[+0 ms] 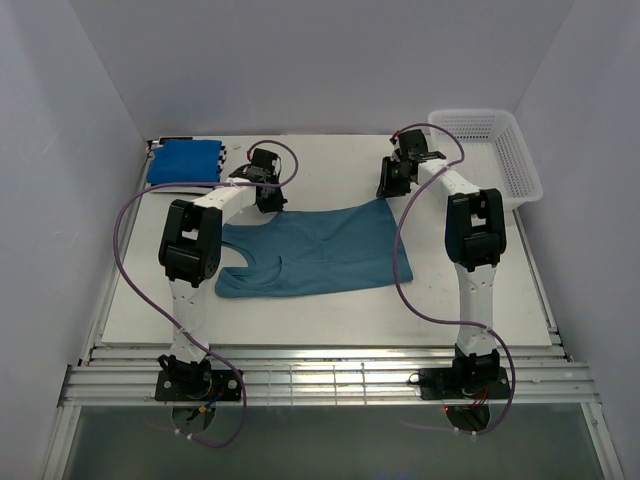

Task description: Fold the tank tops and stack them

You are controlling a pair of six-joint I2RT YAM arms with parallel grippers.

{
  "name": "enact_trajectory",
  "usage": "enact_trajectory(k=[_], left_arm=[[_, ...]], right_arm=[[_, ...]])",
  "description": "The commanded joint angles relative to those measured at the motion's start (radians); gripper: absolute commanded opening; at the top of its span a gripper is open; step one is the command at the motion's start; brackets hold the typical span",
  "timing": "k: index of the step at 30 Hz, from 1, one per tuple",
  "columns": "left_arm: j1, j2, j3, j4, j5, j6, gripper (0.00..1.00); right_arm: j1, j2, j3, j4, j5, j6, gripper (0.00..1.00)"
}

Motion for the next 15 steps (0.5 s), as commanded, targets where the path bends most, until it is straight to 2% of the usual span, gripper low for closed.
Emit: enact_trajectory(k=[1, 6, 15], left_arm=[[0.008, -0.039, 0.025, 0.025, 0.011, 0.021, 0.00], [0.011, -0.030, 0.055, 0.028, 0.009, 0.032, 0.00], [0.028, -0.015, 0.101, 0.031, 0.031, 0.056, 0.00]], right_arm=[[-0.004, 0.012, 0.051, 0.025, 0.012, 0.012, 0.31], [-0.002, 0.015, 0.067, 0.015, 0.018, 0.006, 0.08], [-0.007, -0.080, 0.002, 0.080, 0.098, -0.023, 0.08]])
